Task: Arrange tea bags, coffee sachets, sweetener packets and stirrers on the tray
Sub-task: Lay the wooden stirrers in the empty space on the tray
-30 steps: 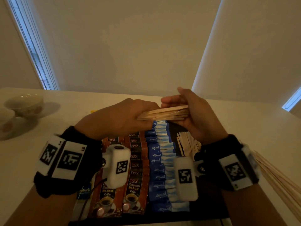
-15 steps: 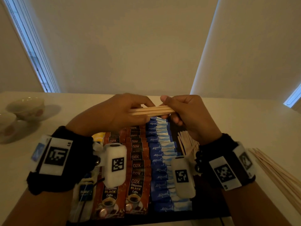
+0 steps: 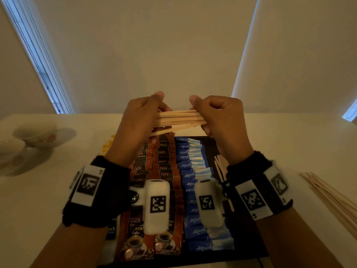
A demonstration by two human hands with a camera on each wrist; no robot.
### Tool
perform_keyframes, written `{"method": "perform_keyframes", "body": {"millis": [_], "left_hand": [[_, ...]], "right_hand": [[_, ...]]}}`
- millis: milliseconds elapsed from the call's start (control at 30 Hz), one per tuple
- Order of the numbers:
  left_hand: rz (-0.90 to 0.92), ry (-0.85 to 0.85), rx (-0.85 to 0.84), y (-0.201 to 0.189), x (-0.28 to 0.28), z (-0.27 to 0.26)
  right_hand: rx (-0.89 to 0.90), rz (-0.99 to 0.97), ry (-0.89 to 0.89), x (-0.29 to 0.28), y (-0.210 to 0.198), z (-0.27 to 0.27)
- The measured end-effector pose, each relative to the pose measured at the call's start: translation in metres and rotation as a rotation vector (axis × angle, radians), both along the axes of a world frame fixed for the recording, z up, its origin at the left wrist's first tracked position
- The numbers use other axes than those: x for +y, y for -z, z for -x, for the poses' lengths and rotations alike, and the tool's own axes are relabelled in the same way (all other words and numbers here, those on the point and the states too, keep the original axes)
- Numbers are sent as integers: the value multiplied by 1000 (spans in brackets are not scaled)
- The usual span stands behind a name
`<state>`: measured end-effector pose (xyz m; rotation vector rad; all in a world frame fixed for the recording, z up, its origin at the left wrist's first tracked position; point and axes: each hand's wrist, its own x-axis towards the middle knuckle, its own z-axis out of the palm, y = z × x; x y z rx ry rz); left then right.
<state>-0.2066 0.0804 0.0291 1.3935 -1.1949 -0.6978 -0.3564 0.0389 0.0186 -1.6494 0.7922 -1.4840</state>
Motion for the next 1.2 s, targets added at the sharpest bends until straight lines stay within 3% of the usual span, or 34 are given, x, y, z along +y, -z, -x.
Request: {"method": "perform_keyframes", "body": {"millis": [100,200,333,433,500,633,767,900,1033,1200], "left_hand": [[-244,199,-14,-6,4,-9],[-362,320,158,-12,7,-18],[-313,299,167,-13,5,-22],[-215,220,150,-11,5,-20],[-105,127,65,-9,4,-18],[224,28,-315,-2,1,-13],[365,32,-546,4,-1,-9],[457,36,-585,8,-2,-1],[329,1,-592,9,-1,0],[316,-30,-505,9,-4,-9]], "right_hand": [[19,84,30,3,-2,2],[22,140,20,6,1,1],[-12,190,42,6,5,-3],[-27,100,66,5,9,-5],[-53,-8,55,3,11,-6],[-128,-392,-101,-1,6,-3],[-14,-584,-135,-4,-4,10],[-17,-517,-27,-2,-5,8],[-21,-298,121,4,0,-4],[69,-108,81,7,1,-4]]}}
